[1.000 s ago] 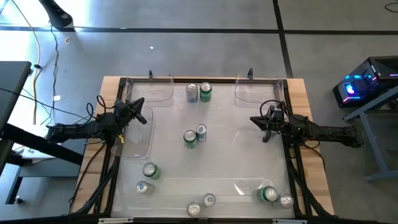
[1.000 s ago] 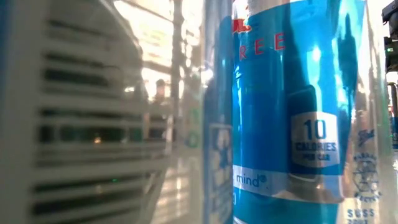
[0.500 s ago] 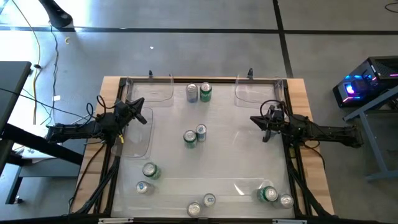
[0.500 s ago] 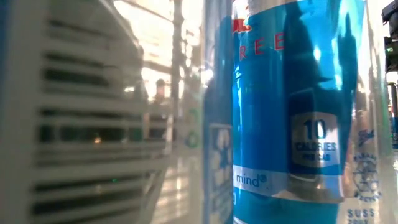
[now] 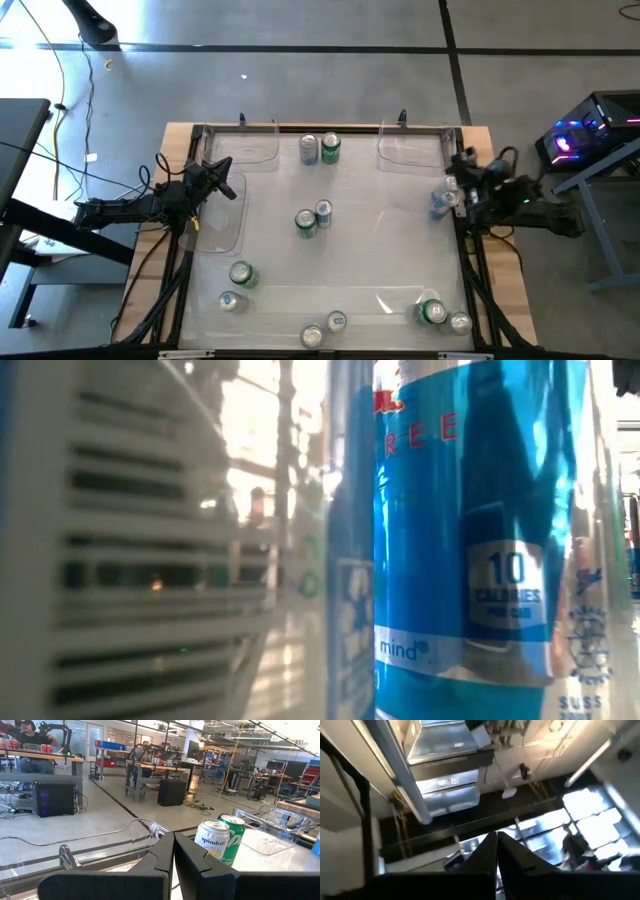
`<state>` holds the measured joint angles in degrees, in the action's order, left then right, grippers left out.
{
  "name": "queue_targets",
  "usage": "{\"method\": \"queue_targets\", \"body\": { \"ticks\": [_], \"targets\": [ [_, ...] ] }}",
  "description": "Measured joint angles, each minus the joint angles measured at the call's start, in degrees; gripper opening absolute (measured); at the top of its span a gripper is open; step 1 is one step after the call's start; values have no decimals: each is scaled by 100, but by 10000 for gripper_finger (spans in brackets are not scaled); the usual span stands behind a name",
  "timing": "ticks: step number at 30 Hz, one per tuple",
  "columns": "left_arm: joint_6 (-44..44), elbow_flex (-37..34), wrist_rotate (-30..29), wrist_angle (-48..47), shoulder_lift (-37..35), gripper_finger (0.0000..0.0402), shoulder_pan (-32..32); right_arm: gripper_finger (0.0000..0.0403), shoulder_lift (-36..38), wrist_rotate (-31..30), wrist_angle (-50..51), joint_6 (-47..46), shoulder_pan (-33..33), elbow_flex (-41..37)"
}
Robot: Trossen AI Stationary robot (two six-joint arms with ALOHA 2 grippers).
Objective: Sort soda cans
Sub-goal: Put the top center green soda can into the top right transparent bin
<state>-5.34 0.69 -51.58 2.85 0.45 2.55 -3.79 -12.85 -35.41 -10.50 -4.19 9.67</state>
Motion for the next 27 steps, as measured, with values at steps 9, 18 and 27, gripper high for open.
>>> {"method": "queue_targets", "body": {
  "ticks": [9,18,27],
  "targets": [
    [-179,1,5,2,2,10,0,121,-1550,-1454,4603,206,-2,2882],
    [-756,0,5,2,2,10,0,234,-4007,-1153,8198,-354,-4,5631],
    [-1042,0,11,28,2,10,0,272,-5632,570,10671,-951,-2,7460]
  ]
}}
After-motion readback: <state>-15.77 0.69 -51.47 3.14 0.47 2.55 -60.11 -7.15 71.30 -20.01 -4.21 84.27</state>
